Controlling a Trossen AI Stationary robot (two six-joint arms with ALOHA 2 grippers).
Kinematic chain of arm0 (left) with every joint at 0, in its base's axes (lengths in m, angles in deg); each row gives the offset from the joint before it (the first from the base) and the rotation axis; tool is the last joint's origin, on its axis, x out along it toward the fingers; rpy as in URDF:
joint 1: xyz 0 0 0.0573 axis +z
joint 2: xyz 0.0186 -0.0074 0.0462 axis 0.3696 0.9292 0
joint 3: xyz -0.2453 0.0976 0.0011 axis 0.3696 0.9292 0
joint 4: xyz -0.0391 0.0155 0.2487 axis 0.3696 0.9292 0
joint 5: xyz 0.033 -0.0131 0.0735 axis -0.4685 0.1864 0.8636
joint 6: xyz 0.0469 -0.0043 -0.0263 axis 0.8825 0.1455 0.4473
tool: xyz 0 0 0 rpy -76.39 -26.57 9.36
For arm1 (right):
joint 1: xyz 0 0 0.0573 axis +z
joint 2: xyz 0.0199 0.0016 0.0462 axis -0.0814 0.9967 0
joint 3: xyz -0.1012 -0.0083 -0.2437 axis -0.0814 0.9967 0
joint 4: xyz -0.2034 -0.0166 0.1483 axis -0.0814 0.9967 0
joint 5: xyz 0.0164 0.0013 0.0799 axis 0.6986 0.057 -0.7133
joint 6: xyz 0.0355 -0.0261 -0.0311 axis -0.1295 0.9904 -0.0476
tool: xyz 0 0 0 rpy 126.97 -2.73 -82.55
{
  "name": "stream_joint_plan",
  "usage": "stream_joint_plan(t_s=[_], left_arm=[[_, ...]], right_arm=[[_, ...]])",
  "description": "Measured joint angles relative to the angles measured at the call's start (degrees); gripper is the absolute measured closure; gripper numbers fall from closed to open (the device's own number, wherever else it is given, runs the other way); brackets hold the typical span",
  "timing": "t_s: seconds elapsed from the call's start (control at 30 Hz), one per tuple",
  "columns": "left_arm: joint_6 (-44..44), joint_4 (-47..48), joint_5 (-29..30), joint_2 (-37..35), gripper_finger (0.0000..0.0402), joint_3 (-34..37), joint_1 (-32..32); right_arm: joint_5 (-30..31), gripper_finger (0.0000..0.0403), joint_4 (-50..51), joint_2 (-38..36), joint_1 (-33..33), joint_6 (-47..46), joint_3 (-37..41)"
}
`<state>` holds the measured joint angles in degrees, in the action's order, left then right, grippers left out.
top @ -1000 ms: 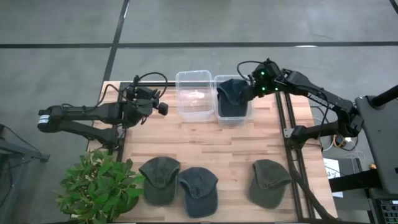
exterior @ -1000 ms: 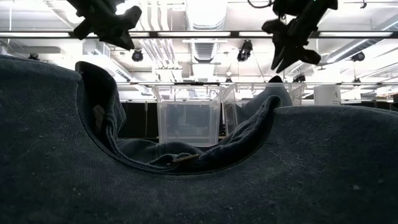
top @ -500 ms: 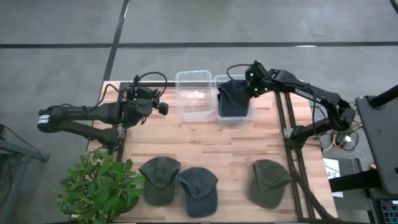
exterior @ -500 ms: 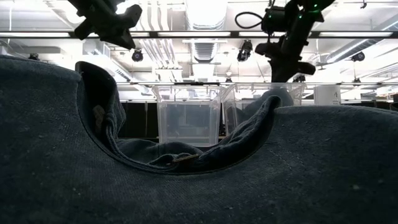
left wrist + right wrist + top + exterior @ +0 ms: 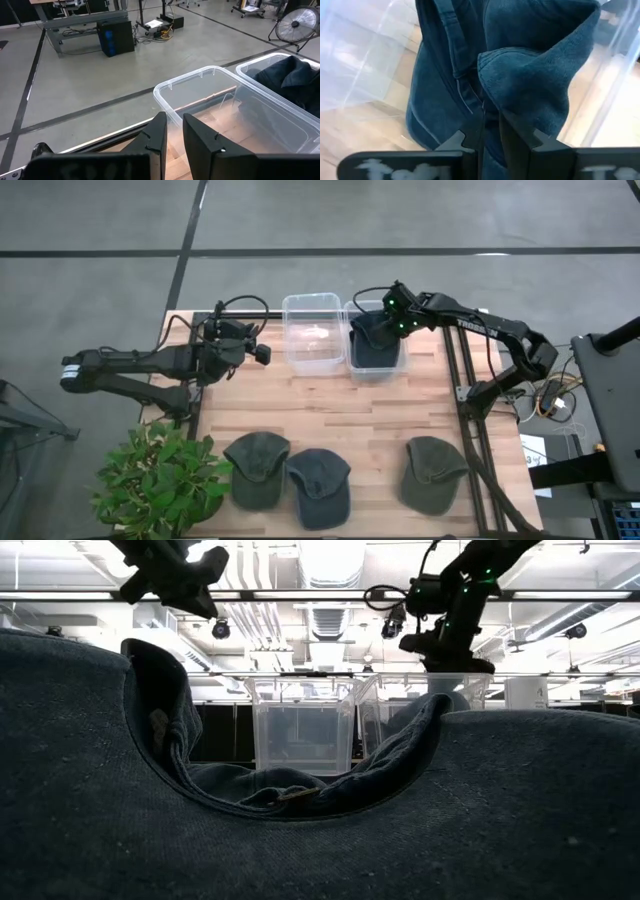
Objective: Pick & Place hat
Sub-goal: Put the top blue cap into the right transparent bin, then put the blue cap into the right transparent bin
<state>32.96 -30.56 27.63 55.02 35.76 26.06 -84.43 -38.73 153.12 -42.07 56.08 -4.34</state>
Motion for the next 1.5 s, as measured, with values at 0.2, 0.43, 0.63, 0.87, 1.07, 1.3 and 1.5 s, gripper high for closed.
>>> stream_joint_plan(t_s=[0.2, 0.43, 0.63, 0.87, 1.07, 1.3, 1.5], left_arm=[[0.01, -0.11, 0.02, 0.00, 0.0346, -0.01, 0.01], [0.01, -0.13, 0.03, 0.00, 0.0346, 0.00, 0.01], [0.08, -0.11, -0.57, 0.00, 0.0346, -0.02, -0.03], [2.26, -0.09, -4.97, 0.00, 0.0346, 0.00, -0.47], [4.41, 1.41, -10.32, 0.00, 0.0346, -0.01, -1.36], [5.17, 6.92, -18.24, 0.00, 0.0346, 0.00, -2.79], [2.81, 10.17, -25.84, 0.00, 0.0346, -0.02, -4.62]], right_arm=[[-0.20, 0.0351, 0.07, 2.60, 0.02, 1.15, -2.05], [-1.80, 0.0351, 0.46, 3.72, 0.89, 3.94, -5.80], [-1.86, 0.0351, 0.60, -2.55, 2.72, 8.79, -9.65], [-1.85, 0.0351, 0.59, -16.77, 4.33, 13.62, -7.43], [-1.66, 0.0351, -0.03, -31.13, 7.07, 12.81, 0.74], [-1.57, 0.0351, -11.06, -48.37, 11.52, 6.46, 16.00], [-1.53, 0.0351, -17.95, -60.52, 13.61, 0.05, 27.51]])
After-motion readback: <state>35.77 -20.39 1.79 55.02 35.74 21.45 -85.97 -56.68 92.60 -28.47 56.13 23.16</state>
